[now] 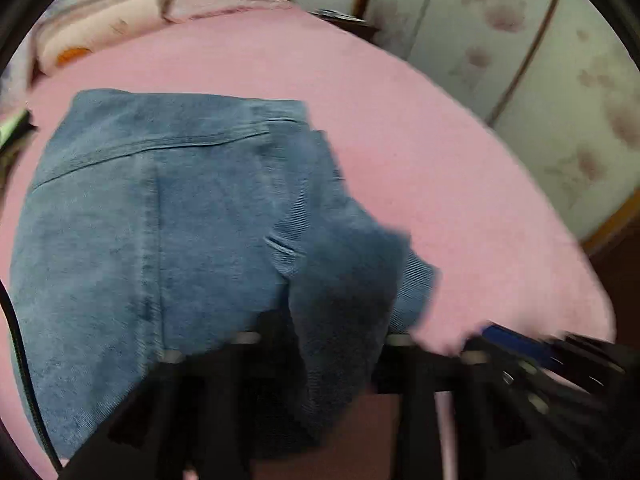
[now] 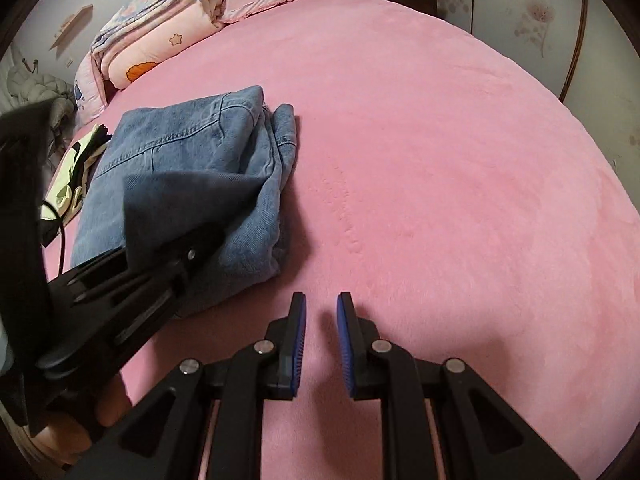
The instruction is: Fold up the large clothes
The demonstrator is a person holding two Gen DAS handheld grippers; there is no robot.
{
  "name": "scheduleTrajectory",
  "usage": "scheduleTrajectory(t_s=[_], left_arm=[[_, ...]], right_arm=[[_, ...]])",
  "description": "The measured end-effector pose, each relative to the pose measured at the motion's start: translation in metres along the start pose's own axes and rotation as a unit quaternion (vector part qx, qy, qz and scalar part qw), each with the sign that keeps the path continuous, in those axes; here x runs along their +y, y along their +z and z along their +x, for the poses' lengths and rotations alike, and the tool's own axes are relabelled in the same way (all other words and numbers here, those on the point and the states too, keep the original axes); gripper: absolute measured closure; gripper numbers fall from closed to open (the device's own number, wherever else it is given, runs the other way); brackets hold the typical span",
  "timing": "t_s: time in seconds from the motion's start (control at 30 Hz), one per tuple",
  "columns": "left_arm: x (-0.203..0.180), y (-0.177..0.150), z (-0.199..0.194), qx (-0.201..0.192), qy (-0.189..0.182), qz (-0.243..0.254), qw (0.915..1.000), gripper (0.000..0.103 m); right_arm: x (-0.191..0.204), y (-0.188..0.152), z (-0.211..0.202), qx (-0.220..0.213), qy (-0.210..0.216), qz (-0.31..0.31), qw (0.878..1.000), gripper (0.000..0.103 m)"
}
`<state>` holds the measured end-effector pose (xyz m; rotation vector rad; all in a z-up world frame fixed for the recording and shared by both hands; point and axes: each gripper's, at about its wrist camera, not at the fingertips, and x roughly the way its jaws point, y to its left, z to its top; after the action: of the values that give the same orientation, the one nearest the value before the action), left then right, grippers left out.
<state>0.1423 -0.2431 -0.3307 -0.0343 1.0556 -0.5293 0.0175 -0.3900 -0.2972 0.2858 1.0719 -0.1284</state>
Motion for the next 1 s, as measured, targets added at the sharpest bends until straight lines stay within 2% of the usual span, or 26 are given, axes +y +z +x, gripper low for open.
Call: scheduleTrajectory(t_s=[0.03,0.07,0.17,0.2,0.27,0.33,0.4,0.47,0.53,0.67,0.7,0.73,0.83,0.9,0.93,1.0], left_arm=[[0.004,0.001,-0.011,0.007,-0.035,-0.010,0.9993,0.026],[0.009,-0.001,-0.032,0.002,-0.053,-0.023,0.9983,0.021],[0.024,-0.003,-0.083,-0.027,-0.073,-0.044,0.9960,0.020],[0.034,-0.004,-0.099,-0.040,-0.068,-0.054,0.9954,0.020],[0.060,-0.011,-0.133,-0.076,-0.035,-0.080,0.9933,0.014],[0.082,-0.017,-0.143,-0.091,0.015,-0.101,0.9905,0.010],[0.116,-0.026,-0.136,-0.071,0.079,-0.132,0.9855,0.010],[0.145,-0.034,-0.122,-0.048,0.104,-0.164,0.9797,0.010],[0.165,-0.040,-0.114,-0.041,0.114,-0.186,0.9751,0.010],[0.181,-0.047,-0.094,-0.036,0.122,-0.193,0.9729,0.011],[0.181,-0.045,-0.088,-0.035,0.122,-0.189,0.9737,0.011],[0.185,-0.043,-0.093,-0.035,0.122,-0.184,0.9746,0.011],[0.170,-0.032,-0.081,-0.038,0.120,-0.162,0.9787,0.011],[0.163,-0.024,-0.075,-0.052,0.125,-0.145,0.9802,0.011],[0.158,-0.024,-0.074,-0.057,0.122,-0.137,0.9814,0.010],[0.152,-0.025,-0.057,-0.039,0.113,-0.121,0.9855,0.010]], right_arm=[[0.000,0.003,-0.003,0.002,0.001,-0.001,1.000,0.087],[0.000,0.005,-0.005,0.006,0.005,-0.001,1.000,0.087],[0.002,0.014,-0.017,0.007,0.029,0.009,1.000,0.086],[0.005,0.018,-0.024,0.004,0.042,0.014,0.999,0.081],[0.012,0.024,-0.034,-0.004,0.064,0.020,0.998,0.068],[0.022,0.030,-0.044,-0.018,0.089,0.017,0.996,0.049],[0.032,0.036,-0.044,-0.020,0.096,0.009,0.995,0.045],[0.046,0.043,-0.032,-0.006,0.094,-0.009,0.996,0.045],[0.056,0.048,-0.013,0.017,0.085,-0.020,0.996,0.045],[0.067,0.053,0.019,0.047,0.063,-0.033,0.996,0.046],[0.070,0.054,0.027,0.054,0.056,-0.043,0.996,0.059],[0.072,0.056,0.029,0.057,0.060,-0.052,0.995,0.078],[0.084,0.060,0.020,0.027,0.057,-0.096,0.993,0.082],[0.081,0.062,-0.006,-0.035,0.064,-0.107,0.992,0.084],[0.071,0.061,-0.011,-0.057,0.073,-0.090,0.992,0.084],[0.045,0.054,0.005,-0.035,0.071,-0.040,0.996,0.084]])
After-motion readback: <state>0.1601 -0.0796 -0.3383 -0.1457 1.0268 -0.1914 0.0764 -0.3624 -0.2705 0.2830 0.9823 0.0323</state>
